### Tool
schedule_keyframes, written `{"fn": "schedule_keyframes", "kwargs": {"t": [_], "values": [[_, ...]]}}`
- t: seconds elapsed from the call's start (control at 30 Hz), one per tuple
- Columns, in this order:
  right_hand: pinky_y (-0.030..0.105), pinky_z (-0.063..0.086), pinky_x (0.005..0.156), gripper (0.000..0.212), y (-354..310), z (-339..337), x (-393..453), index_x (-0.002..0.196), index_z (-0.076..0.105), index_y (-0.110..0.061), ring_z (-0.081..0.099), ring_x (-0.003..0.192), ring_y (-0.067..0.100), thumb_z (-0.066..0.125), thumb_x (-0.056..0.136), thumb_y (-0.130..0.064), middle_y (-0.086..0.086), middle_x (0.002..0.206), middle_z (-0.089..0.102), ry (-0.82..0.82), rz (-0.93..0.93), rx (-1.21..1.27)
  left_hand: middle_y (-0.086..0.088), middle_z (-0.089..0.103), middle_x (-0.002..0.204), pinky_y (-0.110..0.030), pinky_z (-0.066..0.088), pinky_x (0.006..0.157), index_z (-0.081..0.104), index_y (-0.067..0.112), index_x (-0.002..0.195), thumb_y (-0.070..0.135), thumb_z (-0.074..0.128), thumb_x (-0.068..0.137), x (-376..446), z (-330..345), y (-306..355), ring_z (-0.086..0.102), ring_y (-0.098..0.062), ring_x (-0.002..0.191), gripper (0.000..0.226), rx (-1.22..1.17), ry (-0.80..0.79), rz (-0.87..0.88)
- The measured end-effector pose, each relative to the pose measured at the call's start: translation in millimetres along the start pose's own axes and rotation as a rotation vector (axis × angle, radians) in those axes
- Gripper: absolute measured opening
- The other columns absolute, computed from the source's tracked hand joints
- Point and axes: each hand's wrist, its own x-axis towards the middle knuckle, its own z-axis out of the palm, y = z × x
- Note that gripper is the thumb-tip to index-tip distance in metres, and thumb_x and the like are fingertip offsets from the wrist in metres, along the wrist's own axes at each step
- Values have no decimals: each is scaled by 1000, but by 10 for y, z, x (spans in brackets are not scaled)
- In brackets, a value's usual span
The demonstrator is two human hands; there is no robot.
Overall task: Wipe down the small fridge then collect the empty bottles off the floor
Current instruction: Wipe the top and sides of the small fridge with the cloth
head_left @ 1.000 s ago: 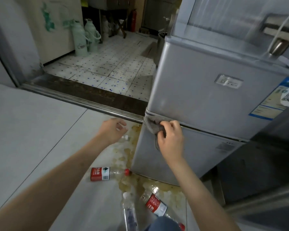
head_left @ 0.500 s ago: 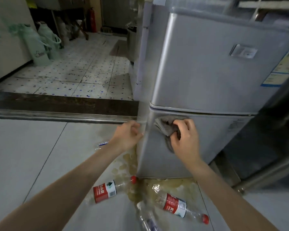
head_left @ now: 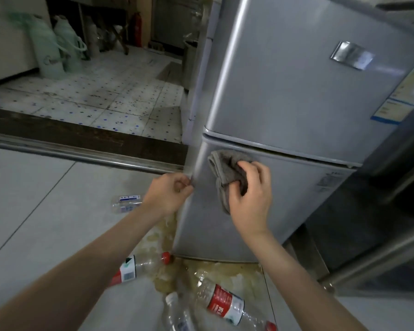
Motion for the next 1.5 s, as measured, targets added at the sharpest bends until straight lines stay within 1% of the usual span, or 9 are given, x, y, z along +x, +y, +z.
{"fn": "schedule_keyframes", "kwargs": {"t": [0.17,0.47,0.63,0.77,0.87,1.0,1.17,1.33,1.5], "values": [[34,48,81,36,60,57,39,111,63,-8,54,98,23,48,78,-9,17,109,56,49,-95,33,18,58,74,-19,39,73,63,28,83,30,67,83,32,57,-34,53,3,71,5,-73,74,-31],[35,52,75,33,98,163,-3,111,66,-9,54,96,27,51,82,-7,18,108,59,50,-235,-77,0,71,88,-29,52,84,71,24,83,25,76,75,168,58,-204,64,-16,86,9,-195,3,-53],[34,54,60,30,190,292,-142,107,66,-9,60,82,32,62,79,0,18,101,62,-19,-411,-233,0,73,88,-38,58,76,72,26,81,19,76,77,168,50,-318,69,-21,82,9,-232,45,-107],[33,52,47,25,308,365,-273,105,68,-11,61,75,30,59,82,-5,16,99,65,-96,-546,-331,0,69,77,-25,49,72,71,26,79,15,72,80,182,-3,-430,62,-10,69,11,-212,90,-109],[32,51,48,26,359,380,-321,103,69,-11,60,75,30,53,83,-7,16,102,62,-149,-610,-385,2,69,83,-27,51,81,72,25,86,21,71,82,175,-93,-490,63,-13,80,7,-183,120,-121],[32,52,47,27,338,371,-361,102,69,-9,60,74,30,51,81,-8,17,99,64,-171,-616,-367,5,68,88,-28,51,84,69,27,88,21,69,84,128,-186,-533,62,-11,87,7,-158,137,-118],[33,55,49,36,302,438,-438,104,67,-8,62,75,30,74,69,-1,17,100,64,-149,-532,-359,7,67,88,-29,51,83,68,29,87,21,69,84,101,-238,-554,62,-11,90,9,-158,134,-120],[26,48,46,41,336,484,-595,100,68,-11,59,68,25,77,60,-7,11,97,61,-290,-629,-429,9,64,85,-22,46,72,68,25,92,25,64,87,101,-226,-462,63,-13,85,6,-204,138,-122],[25,46,44,52,436,432,-635,98,69,-12,60,66,25,84,49,-10,11,92,65,-392,-652,-497,2,71,92,-33,52,88,67,25,84,38,57,90,126,-119,-244,67,-16,88,18,-284,118,-92]]}}
